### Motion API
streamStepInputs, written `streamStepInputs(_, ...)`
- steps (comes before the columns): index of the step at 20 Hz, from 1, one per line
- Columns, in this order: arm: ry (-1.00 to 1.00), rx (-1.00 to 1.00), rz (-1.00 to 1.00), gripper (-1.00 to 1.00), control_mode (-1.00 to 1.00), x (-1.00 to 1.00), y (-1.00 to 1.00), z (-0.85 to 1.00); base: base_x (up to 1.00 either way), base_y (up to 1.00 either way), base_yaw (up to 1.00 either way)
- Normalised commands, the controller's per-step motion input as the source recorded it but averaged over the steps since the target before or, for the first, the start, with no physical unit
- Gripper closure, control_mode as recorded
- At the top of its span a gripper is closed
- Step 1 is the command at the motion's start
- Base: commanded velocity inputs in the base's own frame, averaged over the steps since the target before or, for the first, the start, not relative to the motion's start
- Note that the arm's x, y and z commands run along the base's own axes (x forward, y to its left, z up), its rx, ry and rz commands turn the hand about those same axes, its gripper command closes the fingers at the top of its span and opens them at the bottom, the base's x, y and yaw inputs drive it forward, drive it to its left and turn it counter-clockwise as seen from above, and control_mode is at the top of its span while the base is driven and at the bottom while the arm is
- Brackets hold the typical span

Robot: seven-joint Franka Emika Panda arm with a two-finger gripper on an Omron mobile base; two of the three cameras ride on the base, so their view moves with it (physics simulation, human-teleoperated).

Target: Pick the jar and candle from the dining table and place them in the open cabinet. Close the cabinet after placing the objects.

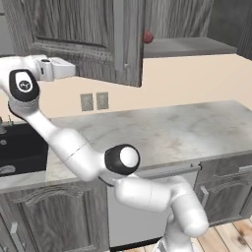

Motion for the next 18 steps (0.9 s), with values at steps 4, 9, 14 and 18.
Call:
streamStepInputs(4, -0.02, 0.14, 0.1, -1.0, -1.0, 0.72, -0.72, 0.06, 0.0, 0.0, 0.0)
streamStepInputs(9, -0.03, 0.13, 0.14, -1.0, -1.0, 0.85, -0.74, 0.12, 0.0, 0.0, 0.0)
streamStepInputs(14, 0.0, 0.02, 0.23, -1.0, -1.0, 0.64, -0.85, 0.15, 0.0, 0.0, 0.0)
streamStepInputs(18, -0.11, 0.07, 0.32, -1.0, -1.0, 0.62, -0.83, 0.14, 0.0, 0.0, 0.0)
